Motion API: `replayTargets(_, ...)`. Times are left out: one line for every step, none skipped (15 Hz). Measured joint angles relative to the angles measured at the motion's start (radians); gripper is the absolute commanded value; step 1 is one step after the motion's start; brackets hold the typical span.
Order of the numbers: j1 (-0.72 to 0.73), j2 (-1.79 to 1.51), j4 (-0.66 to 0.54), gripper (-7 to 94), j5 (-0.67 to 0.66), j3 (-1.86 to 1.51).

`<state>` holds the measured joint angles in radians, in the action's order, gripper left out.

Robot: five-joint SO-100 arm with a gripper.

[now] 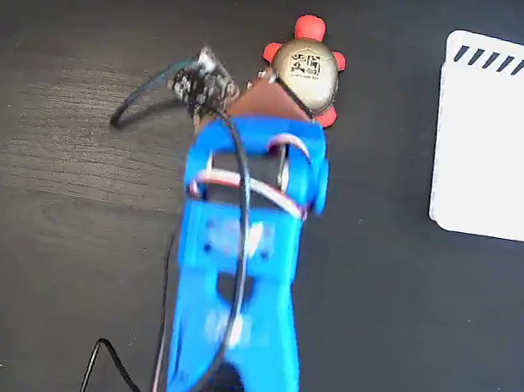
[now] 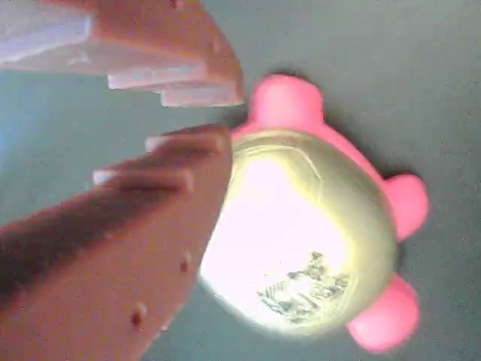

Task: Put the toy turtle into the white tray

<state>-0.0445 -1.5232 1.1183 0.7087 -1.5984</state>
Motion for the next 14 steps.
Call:
replayTargets(-0.002, 0.041, 0.017, 0, 0.066, 0.057)
replayTargets(-0.005, 0.071, 0.038, 0, 0.12, 0.1)
replayTargets(-0.002, 0.098, 0.064, 0, 0.178, 0.153)
replayTargets(0.006, 0.138, 0.084, 0, 0.218, 0.212)
replayTargets(0.009, 0.176, 0.117, 0, 0.253, 0.264)
replayTargets(0.005, 0.212, 0.149, 5, 0.281, 0.311)
replayTargets(-0.005, 0.245, 0.169, 14, 0.311, 0.351)
replayTargets(-0.011, 0.265, 0.192, 23, 0.336, 0.377)
replayTargets(-0.017, 0.282, 0.202, 31, 0.365, 0.397)
replayTargets(-0.028, 0.302, 0.206, 37, 0.402, 0.419)
replayTargets(-0.034, 0.319, 0.206, 39, 0.43, 0.443)
replayTargets(-0.04, 0.333, 0.212, 39, 0.446, 0.476)
replayTargets(-0.041, 0.339, 0.229, 40, 0.465, 0.505)
replayTargets(-0.044, 0.36, 0.25, 45, 0.489, 0.546)
